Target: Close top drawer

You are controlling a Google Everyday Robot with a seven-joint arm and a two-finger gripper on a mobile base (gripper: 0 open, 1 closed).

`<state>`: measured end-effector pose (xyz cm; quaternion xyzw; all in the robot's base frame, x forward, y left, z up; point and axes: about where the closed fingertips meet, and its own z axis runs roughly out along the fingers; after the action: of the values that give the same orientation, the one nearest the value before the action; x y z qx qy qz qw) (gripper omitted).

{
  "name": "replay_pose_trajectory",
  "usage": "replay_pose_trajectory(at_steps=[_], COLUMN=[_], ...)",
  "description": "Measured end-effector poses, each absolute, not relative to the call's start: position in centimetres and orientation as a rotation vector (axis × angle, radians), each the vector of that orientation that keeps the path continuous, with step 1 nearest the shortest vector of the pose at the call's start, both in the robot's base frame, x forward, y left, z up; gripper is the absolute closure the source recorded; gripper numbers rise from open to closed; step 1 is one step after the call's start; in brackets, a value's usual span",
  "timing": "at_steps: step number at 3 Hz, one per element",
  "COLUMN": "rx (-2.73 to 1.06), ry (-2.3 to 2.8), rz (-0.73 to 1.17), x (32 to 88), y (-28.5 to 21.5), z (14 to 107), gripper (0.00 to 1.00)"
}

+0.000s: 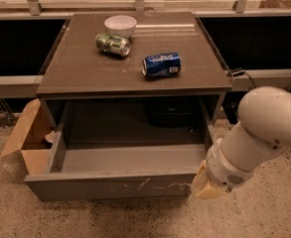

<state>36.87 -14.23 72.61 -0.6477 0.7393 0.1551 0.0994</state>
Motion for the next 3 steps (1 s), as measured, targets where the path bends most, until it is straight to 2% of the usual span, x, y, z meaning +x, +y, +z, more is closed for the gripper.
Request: replay_pose_trajectory(at_steps=[1, 3], rx=[-1.917, -1.971], ry=[2.246, 2.268], rz=[0.407, 0.298], x=[37.2, 39.8], y=[-15.0, -15.1], z=[67.5, 63.2], gripper=[1.0, 0.5])
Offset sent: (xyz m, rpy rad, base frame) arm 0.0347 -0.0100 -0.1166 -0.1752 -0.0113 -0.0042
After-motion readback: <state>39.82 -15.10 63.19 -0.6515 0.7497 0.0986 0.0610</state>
